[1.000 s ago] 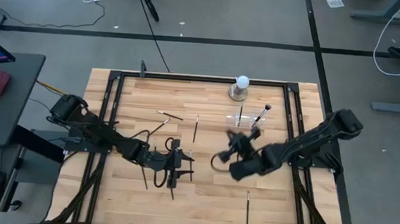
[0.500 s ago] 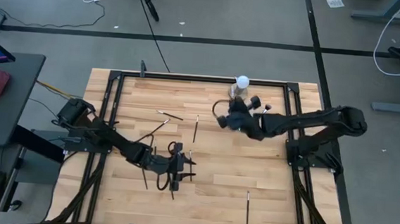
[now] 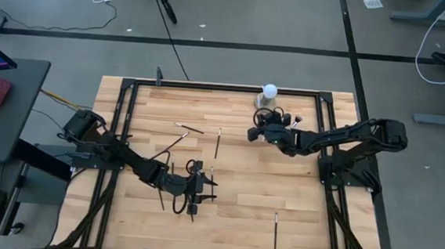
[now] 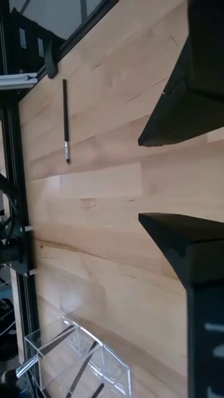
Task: Put items in baskets/containers
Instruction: Put the eyeshadow brush into the transparent organizer
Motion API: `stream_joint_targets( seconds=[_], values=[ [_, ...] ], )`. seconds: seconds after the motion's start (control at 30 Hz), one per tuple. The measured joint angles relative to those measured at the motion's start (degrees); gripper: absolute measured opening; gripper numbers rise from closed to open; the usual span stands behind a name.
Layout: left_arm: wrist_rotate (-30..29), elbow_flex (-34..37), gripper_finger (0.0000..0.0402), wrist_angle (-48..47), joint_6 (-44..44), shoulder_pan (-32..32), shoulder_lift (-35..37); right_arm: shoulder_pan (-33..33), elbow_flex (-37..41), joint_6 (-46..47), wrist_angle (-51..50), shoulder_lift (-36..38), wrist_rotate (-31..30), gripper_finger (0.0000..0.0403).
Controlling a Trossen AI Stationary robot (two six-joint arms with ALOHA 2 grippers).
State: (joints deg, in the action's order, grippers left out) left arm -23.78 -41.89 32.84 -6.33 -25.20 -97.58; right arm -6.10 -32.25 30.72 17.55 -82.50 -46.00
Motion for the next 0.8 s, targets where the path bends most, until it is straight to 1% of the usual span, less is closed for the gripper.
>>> stream_joint_targets(
  seconds=[0.17, 0.3, 0.5, 0.63, 0.73, 0.8],
  values=[
    [-0.42, 0.02, 0.0186, 0.16, 0.09, 0.01, 0.00, 0.01, 1.94, 3.51, -0.03, 0.00, 1.07, 0.0016],
    [-0.44, 0.00, 0.0186, 0.19, 0.09, 0.01, 0.00, 0.01, 2.19, 4.85, -0.25, 0.00, 1.07, 0.0033],
    [-0.47, 0.00, 0.0186, 0.20, 0.05, 0.01, 0.00, -0.33, 2.19, 6.38, -0.47, 0.00, 2.53, 0.0070],
    [-0.49, 0.00, 0.0186, 0.20, -0.50, 0.01, 0.00, -0.61, 2.19, 6.15, -0.46, 0.00, 2.17, 0.0101],
    [-0.49, 0.00, 0.0186, 0.20, -0.48, 0.01, 0.00, -1.08, 2.19, 3.54, -0.50, 0.65, 2.12, 0.0126],
    [-0.51, 0.01, 0.0186, 0.20, -0.47, 0.01, 0.00, -1.12, 2.19, 1.42, -0.11, 2.33, 2.08, 0.0140]
  ],
)
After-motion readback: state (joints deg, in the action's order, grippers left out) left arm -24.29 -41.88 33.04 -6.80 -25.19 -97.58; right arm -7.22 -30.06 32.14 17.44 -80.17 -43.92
